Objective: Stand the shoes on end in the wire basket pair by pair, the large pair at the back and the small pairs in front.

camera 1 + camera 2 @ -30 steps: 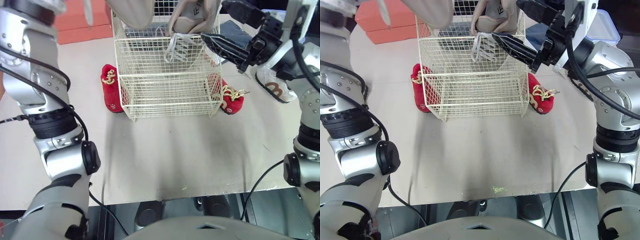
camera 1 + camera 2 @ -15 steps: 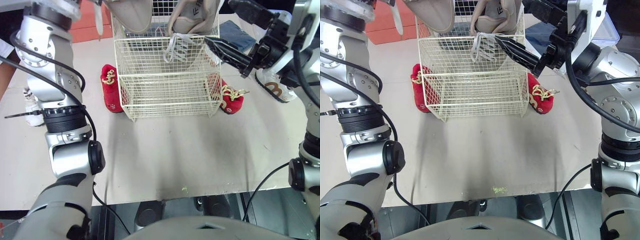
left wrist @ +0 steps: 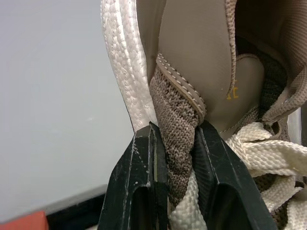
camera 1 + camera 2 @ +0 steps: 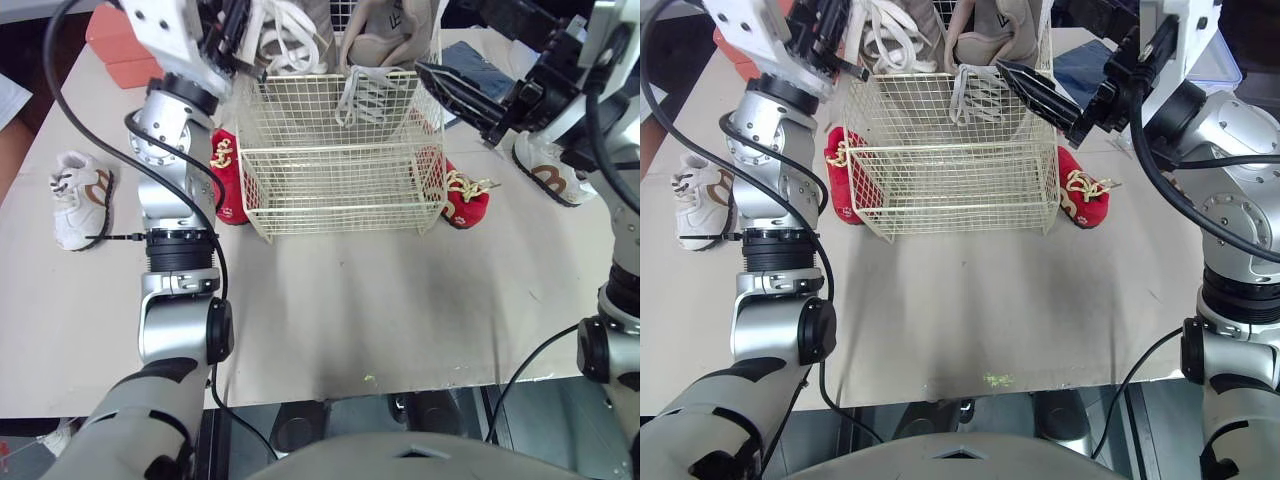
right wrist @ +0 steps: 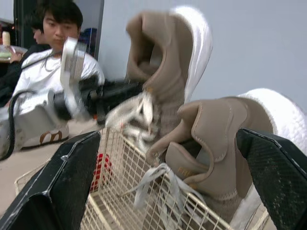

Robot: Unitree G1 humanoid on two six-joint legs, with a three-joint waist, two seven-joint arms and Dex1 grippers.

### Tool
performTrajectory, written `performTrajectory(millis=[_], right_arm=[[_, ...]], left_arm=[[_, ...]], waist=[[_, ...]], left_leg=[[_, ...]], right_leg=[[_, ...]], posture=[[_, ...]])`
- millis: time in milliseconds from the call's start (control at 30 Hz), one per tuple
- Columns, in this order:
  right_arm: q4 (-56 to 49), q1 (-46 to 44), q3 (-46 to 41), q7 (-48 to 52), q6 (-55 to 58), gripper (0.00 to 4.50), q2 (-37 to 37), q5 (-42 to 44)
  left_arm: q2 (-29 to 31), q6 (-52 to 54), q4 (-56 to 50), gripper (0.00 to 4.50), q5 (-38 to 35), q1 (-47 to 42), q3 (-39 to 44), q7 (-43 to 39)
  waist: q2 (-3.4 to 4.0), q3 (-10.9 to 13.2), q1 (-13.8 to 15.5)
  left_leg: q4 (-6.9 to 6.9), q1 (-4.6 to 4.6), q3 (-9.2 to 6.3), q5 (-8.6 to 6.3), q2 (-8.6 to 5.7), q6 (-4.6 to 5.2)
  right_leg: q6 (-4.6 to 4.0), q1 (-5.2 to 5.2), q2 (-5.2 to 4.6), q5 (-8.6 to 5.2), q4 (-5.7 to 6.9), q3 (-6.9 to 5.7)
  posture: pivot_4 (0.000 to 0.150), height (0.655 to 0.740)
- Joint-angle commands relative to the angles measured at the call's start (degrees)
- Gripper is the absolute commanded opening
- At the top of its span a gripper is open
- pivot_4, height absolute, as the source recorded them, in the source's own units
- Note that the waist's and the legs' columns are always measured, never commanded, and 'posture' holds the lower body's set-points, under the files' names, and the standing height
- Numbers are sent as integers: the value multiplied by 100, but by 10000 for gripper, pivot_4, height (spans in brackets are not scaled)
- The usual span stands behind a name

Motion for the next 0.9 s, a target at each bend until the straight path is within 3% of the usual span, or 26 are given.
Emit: performTrajectory(millis=[33, 233, 267, 433, 500, 900], right_arm=[[-300, 86, -274, -17, -83, 45000, -58, 155], [-392, 282, -330, -23, -36, 45000, -162, 226], [-388, 280, -317, -32, -43, 45000, -155, 224], [-349, 241, -265, -56, -49, 45000, -104, 213], [-334, 250, -260, -37, -53, 45000, -117, 196], [3, 692, -482, -87, -20, 45000, -374, -33]], left_arm=[[6, 94, -430, 4066, 118, 47, -84, 141], [-32, 387, -884, 4066, 194, 392, -28, 463], [-31, 496, -902, 14666, 217, 472, -48, 510], [-46, 1175, -1143, 37747, -1, 690, -234, 260], [-139, 1333, -1295, 44486, -209, 697, -67, 348], [108, 1657, -3100, 44486, -1103, 1694, 327, -10]], waist=[[-1, 0, 7], [-1, -1, 37], [0, -1, 37], [0, -3, 83], [0, -4, 102], [-1, -4, 80]], left_leg=[[1, 0, -1, 0, 0, 0], [2, 0, 1, 0, 0, 0], [2, 0, 0, 0, 0, 0], [6, 6, -1, 0, -1, 0], [15, 7, -4, 0, -7, 1], [17, 8, -1, 0, -7, 0]], right_leg=[[0, 0, 0, 0, 1, 0], [0, 0, 0, 0, 1, 6], [0, -1, 1, 0, 2, 6], [0, 0, 1, 0, 19, 6], [0, 0, 1, 0, 32, 5], [0, -3, -3, 0, 39, 12]], posture=[[1500, 7400], [1500, 7400], [1500, 7400], [1500, 7400], [1500, 7400], [1500, 7400]])
